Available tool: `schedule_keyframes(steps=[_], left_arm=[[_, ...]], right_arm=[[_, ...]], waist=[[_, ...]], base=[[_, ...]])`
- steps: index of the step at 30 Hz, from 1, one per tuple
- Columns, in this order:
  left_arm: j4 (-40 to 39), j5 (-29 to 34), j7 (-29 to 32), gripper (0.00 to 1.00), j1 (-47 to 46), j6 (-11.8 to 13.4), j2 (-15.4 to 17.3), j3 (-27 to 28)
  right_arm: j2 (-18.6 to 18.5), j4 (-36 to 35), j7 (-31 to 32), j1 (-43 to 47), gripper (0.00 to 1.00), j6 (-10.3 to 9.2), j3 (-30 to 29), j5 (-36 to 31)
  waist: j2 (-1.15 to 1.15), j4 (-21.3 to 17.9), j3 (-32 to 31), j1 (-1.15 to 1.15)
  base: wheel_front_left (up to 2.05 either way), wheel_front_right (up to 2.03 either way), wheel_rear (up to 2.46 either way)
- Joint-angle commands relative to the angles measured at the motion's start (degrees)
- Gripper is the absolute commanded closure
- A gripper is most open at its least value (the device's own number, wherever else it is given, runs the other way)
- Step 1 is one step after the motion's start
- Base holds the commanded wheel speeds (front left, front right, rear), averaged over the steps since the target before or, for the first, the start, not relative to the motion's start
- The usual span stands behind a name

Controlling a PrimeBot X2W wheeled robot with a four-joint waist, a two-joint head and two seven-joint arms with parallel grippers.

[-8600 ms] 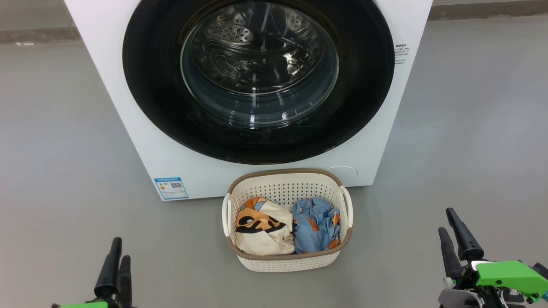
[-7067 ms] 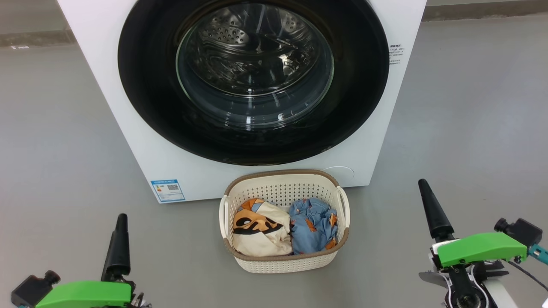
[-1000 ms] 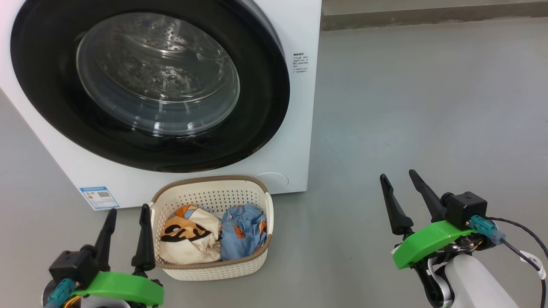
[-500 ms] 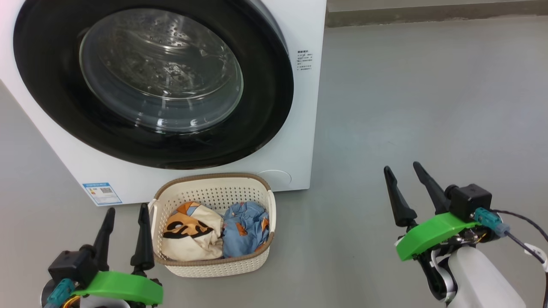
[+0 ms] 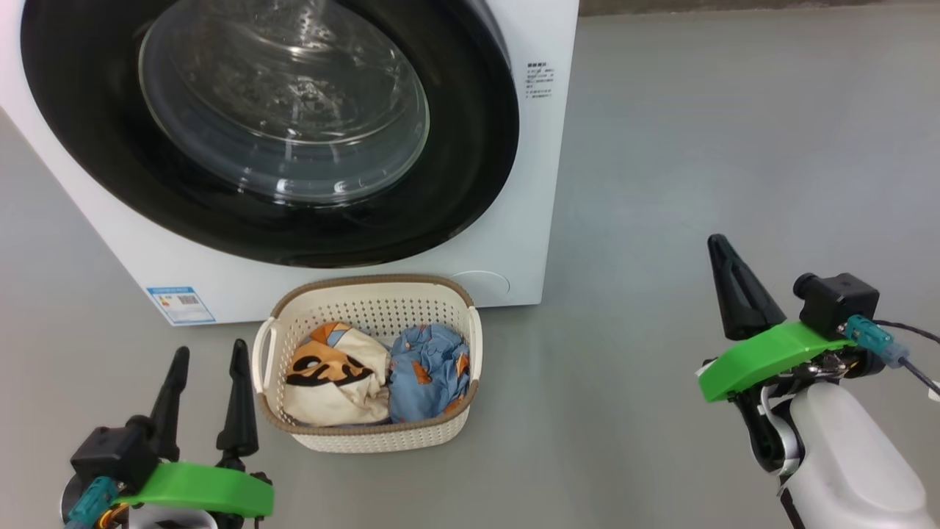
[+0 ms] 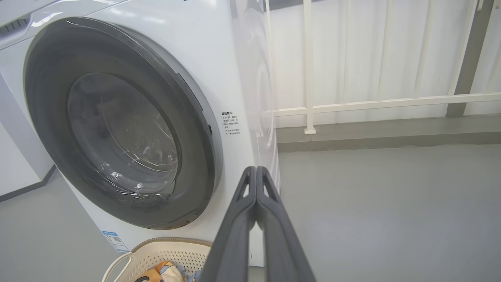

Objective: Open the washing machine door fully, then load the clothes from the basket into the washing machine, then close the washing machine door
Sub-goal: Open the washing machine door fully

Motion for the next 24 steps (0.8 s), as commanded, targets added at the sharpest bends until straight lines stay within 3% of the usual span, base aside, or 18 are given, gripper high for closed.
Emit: schedule_keyframes(steps=[1,13,24], left_arm=[[-1.88,0.45,-0.51,0.00,-2.65,-0.42,1.23,2.17],[-3.42,0.66,-0.51,0.00,-3.59,-1.50,1.57,2.99],[-4.65,0.61,-0.51,0.00,-5.22,-2.17,1.85,3.10]], right_arm=[[-0.30,-1.10,-0.70,-2.23,1.00,0.33,0.67,0.58],[-3.07,1.04,-0.70,-9.53,1.00,0.33,0.20,10.40],[-7.16,4.94,0.33,-18.47,1.00,0.33,4.09,22.59]], waist=[[0.00,0.47,0.80,0.00],[0.00,2.59,4.85,0.00],[0.00,5.39,9.33,0.00]], base=[[0.00,0.00,0.00],[0.00,0.00,0.00],[0.00,0.00,0.00]])
